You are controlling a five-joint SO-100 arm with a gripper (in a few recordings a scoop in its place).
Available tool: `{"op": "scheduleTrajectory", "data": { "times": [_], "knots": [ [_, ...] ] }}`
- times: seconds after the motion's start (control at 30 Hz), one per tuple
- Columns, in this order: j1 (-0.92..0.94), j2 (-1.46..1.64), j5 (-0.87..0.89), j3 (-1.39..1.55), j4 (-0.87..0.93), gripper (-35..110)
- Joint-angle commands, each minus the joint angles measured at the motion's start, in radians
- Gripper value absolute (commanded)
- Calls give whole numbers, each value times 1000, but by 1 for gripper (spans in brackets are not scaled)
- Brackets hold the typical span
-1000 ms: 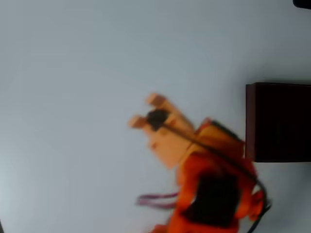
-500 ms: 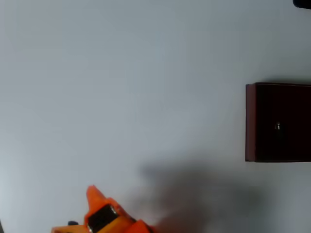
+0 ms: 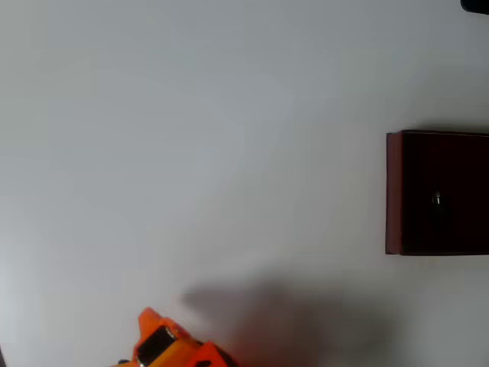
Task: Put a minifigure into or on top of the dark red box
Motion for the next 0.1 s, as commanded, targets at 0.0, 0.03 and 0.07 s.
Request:
{"op": "scheduleTrajectory", "data": {
  "times": [0.0, 0.03, 0.07],
  "knots": [
    [-11, 12, 21, 17, 9, 0],
    [-11, 12, 23, 17, 9, 0],
    [-11, 12, 23, 17, 9, 0]
  ]
}}
